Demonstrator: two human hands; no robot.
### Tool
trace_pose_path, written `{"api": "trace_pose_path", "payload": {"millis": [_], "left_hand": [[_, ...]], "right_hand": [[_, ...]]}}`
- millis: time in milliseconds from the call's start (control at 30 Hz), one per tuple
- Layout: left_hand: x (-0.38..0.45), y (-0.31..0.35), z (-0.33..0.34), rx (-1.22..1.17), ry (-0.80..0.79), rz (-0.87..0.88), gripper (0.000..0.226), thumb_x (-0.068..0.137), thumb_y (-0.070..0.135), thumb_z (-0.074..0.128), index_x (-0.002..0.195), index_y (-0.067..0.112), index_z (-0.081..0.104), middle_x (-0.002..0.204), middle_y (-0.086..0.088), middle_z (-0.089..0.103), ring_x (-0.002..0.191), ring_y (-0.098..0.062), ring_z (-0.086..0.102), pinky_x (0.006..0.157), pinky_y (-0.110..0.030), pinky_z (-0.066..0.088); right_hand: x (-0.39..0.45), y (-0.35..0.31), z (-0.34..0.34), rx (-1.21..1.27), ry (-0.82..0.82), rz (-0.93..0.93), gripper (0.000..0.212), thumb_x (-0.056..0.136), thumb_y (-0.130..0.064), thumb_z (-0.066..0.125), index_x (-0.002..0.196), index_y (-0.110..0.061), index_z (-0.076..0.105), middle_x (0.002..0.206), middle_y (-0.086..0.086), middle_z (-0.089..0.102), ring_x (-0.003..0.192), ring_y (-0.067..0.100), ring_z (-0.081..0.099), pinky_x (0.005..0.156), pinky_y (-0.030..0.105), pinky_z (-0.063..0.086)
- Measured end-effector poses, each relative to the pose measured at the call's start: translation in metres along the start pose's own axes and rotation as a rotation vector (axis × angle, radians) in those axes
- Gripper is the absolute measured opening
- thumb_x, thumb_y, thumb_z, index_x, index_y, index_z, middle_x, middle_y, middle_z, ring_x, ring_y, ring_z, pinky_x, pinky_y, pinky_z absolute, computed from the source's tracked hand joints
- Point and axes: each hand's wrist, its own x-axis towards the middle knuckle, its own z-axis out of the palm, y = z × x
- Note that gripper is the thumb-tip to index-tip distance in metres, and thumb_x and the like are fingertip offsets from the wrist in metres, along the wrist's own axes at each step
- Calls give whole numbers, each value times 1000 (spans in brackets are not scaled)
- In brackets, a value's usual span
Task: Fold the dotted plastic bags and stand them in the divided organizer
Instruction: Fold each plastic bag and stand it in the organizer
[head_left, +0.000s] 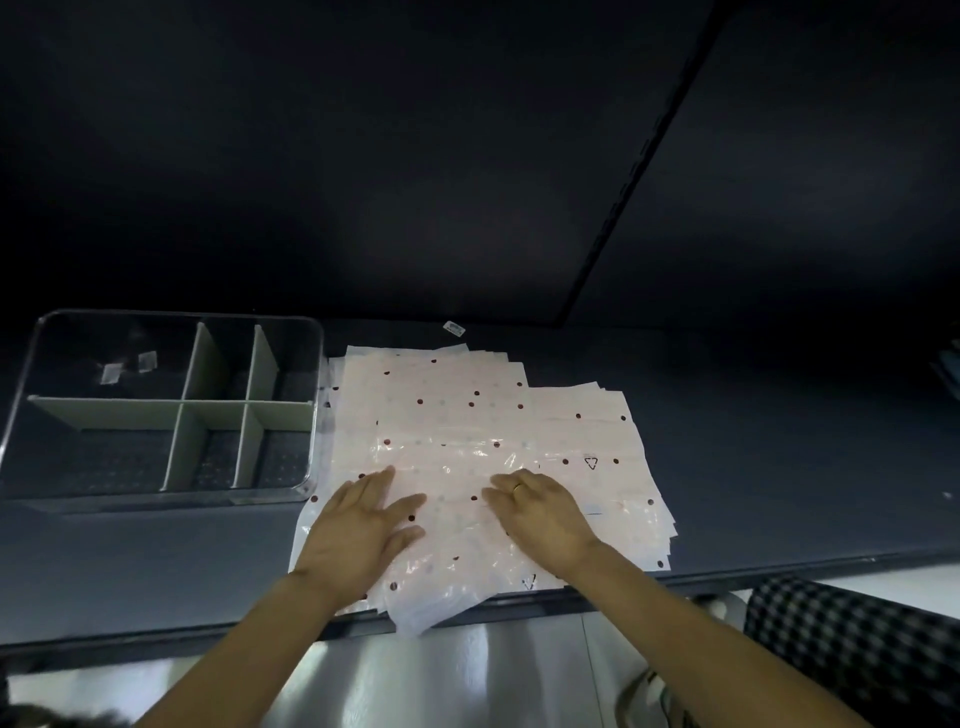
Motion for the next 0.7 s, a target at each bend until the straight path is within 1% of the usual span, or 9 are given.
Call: {"api": "trace_pose_path", "payload": {"millis": [67,100,167,233,333,467,567,633,700], "left_hand": [[0,-1,-3,-10,4,-7,113,56,79,-33,141,44,33,156,0,18,141,-15,20,116,-30,10],[1,-1,-4,-33,13,-9,103,65,81,-22,141,42,35,155,1,22,140,-14,22,115,-29,12],[2,-2,-3,-99,52,-10,64,88,71,17,140,41,37,153,5,27,139,-12,24,114,-26,15],[1,-2,-6,-226,91,-19,53,89,56,49,138,38,41,150,9,33,138,-10,27,112,-24,18],[-6,-7,-16,-438,120,-42,59,79,41,72,133,34,50,140,14,44,132,-7,36,106,-18,26],[-19,-16,-20,-554,87,-121,42,75,31,78,116,31,65,117,17,63,110,-4,55,93,-18,41],[-26,-17,-14,-655,91,-205,18,78,25,76,96,25,73,90,8,72,88,-12,64,80,-27,48],[-27,-16,-10,-710,111,-234,4,82,22,73,84,25,74,75,7,70,72,-11,61,68,-23,46],[-26,-14,-7,-826,134,-257,18,86,15,68,71,25,69,62,11,65,60,-2,54,60,-18,41]], "right_hand": [[4,2,1,-39,-11,-30,51,32,-9,85,81,-18,74,80,-3,70,66,14,65,53,20,52],[6,3,0,-33,-1,-23,52,30,-9,86,80,-19,75,80,-4,71,65,13,65,53,19,51],[8,0,-6,65,40,51,50,31,-10,90,78,-21,76,79,-7,72,66,11,66,56,16,52],[9,0,-11,262,109,105,39,46,-5,90,80,-18,77,80,-6,73,71,12,68,65,20,55],[7,3,-22,553,44,167,15,84,-10,69,97,-14,75,96,-2,73,92,17,64,88,25,46],[-4,7,-31,798,-192,286,18,92,-17,59,105,-17,71,103,-2,69,100,14,59,91,23,43],[-8,7,-34,938,-268,333,15,89,-18,63,101,-20,72,95,-8,67,94,10,62,90,19,45],[-8,9,-34,990,-283,350,12,87,-20,67,95,-26,72,90,-15,68,91,3,62,86,15,45],[-7,13,-35,1019,-269,393,19,82,-21,72,94,-34,67,95,-19,67,92,-5,59,82,7,42]]}}
